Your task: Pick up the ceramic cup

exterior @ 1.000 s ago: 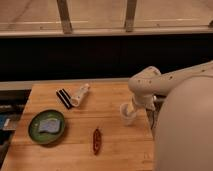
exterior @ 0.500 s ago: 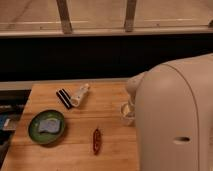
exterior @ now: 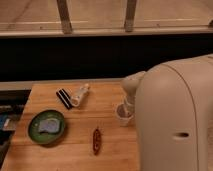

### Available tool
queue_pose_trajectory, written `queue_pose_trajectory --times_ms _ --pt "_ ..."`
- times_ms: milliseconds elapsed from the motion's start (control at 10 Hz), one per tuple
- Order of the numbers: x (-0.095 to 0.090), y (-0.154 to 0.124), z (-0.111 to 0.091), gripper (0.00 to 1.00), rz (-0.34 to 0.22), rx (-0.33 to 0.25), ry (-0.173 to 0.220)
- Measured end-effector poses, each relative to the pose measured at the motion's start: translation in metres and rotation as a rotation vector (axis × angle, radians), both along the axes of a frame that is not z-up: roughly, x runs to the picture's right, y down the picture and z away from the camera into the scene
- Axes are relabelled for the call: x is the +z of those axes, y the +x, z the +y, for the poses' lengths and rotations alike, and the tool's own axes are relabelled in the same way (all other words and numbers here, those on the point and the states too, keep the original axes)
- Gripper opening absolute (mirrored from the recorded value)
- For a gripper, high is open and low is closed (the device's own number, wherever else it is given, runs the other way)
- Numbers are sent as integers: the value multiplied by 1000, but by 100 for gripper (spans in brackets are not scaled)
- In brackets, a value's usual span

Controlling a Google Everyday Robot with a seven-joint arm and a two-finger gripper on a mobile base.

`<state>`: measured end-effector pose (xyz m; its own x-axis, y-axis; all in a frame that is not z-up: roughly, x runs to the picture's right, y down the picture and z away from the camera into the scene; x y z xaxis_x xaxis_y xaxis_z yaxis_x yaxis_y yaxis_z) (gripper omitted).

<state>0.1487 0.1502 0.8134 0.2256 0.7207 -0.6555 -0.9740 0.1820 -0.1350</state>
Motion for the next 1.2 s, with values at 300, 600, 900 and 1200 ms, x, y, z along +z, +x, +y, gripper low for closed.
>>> queue_pose_trajectory --times_ms 300,600,900,1200 --pt "-10 -13 -7 0 -74 27 7" --pt "-21 -38 -34 0 -149 50 74" --pt "-47 -61 -78 0 -202 55 186" --pt "-80 -68 -125 0 -230 115 336"
